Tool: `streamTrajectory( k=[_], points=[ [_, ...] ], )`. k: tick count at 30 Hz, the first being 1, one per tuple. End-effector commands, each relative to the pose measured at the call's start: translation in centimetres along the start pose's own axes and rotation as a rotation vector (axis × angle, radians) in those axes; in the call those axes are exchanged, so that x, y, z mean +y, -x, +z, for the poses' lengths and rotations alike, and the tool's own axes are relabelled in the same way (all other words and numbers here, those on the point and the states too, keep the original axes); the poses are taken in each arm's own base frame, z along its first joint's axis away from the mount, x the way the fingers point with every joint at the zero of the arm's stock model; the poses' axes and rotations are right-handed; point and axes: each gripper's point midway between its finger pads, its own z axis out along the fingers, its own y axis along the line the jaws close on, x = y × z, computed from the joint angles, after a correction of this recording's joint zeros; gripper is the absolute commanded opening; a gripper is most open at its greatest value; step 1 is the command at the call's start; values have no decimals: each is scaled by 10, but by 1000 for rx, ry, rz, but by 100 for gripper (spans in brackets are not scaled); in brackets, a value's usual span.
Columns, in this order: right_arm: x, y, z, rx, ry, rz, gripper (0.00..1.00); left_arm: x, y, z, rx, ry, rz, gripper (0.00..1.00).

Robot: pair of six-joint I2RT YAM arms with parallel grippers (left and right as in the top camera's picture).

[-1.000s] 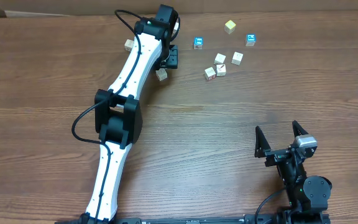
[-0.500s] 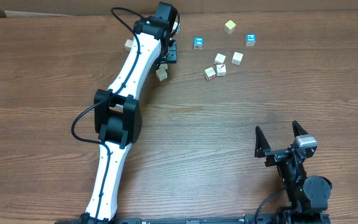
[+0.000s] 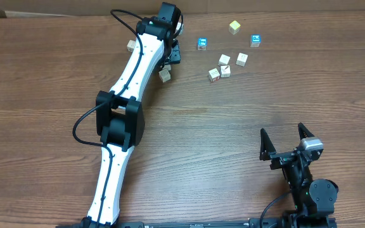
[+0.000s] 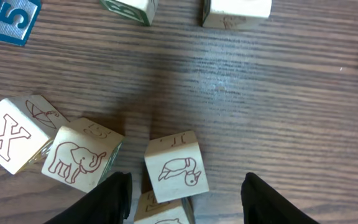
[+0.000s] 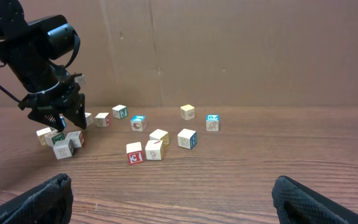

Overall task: Form a tower
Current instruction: 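Lower the left gripper and grasp the block with the 'T' letter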

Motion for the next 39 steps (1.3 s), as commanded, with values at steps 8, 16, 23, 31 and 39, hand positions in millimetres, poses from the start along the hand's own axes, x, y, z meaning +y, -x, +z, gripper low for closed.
streamTrajectory(
  k=[8, 16, 23, 31, 39],
  points=[
    [1, -2, 0, -1, 4, -5, 100, 4, -6, 29, 21, 27, -27, 43],
    [1, -2, 0, -1, 4, -5, 100, 4, -7, 29, 25, 28, -26, 43],
    [1, -2, 0, -1, 4, -5, 100, 2, -17, 39, 52, 39, -14, 42],
    [1, -2, 0, -1, 4, -5, 100, 1, -15, 39, 46, 36, -11, 35],
    [1, -2, 0, -1, 4, -5, 100, -12, 24, -23, -82, -27, 64, 26]
  ],
)
